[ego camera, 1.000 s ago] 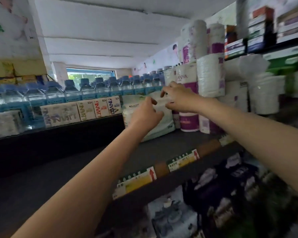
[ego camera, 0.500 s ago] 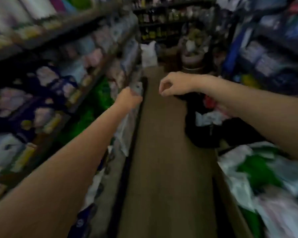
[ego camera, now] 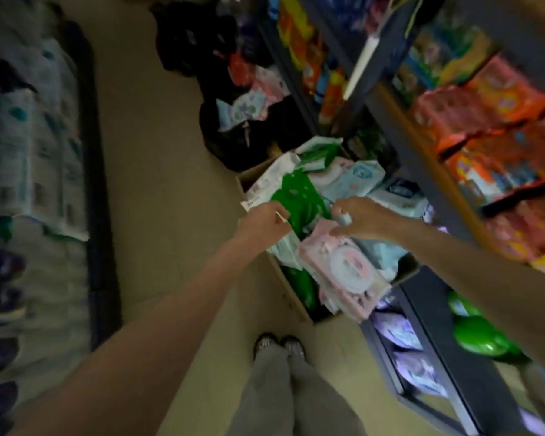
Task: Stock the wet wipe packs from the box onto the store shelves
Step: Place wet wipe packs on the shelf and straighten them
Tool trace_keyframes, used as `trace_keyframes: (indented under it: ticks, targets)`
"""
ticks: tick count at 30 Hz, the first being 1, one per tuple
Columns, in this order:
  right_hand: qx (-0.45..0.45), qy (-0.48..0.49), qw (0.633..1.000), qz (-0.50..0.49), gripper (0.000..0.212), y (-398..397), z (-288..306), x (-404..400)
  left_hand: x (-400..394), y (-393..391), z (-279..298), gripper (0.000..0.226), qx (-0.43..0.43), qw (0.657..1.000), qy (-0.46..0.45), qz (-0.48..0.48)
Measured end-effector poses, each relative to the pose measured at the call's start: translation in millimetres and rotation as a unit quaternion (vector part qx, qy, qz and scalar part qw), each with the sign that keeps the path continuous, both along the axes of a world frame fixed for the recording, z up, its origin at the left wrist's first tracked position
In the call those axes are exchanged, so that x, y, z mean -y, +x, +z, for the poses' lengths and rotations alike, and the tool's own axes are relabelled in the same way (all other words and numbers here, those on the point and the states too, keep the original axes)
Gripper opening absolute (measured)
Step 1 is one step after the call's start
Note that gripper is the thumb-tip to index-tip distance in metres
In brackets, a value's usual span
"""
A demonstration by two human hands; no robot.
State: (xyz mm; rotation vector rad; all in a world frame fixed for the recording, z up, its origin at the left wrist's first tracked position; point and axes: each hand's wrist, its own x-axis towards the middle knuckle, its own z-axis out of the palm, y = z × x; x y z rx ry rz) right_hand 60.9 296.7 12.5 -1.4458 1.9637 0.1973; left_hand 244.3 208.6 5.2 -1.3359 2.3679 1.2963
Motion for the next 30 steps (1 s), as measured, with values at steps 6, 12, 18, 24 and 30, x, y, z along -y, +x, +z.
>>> trace_keyframes:
  ticks: [6,12,18,24,30]
  targets:
    - [-0.063,0.065,0.995,-0.028,0.116,26.9,-69.3,-40.1,-14.0,-4.4,-45.9,0.035,0.040,0.998,0.055,-0.019]
    - [-0.115,-0.006,0.987,-0.109,0.095,47.8,-104.1,-31.1,-22.6,-10.3,-59.7,0.053,0.076,0.993,-0.027,-0.084]
    - [-0.077,-0.094,0.988,-0.099,0.086,52.4,-69.4,-33.4,-25.0,-10.1,-40.9,0.090,0.121,0.978,-0.137,-0.104]
    - [0.052,-0.252,0.956,-0.140,0.080,73.6,52.8,20.6,-7.8,25.8,36.7,0.097,-0.053,0.988,0.136,0.052]
    - [0.014,-0.395,0.917,-0.047,0.082,136.5,194.1,79.8,16.8,72.8,144.4,0.036,-0.353,0.913,0.056,0.197]
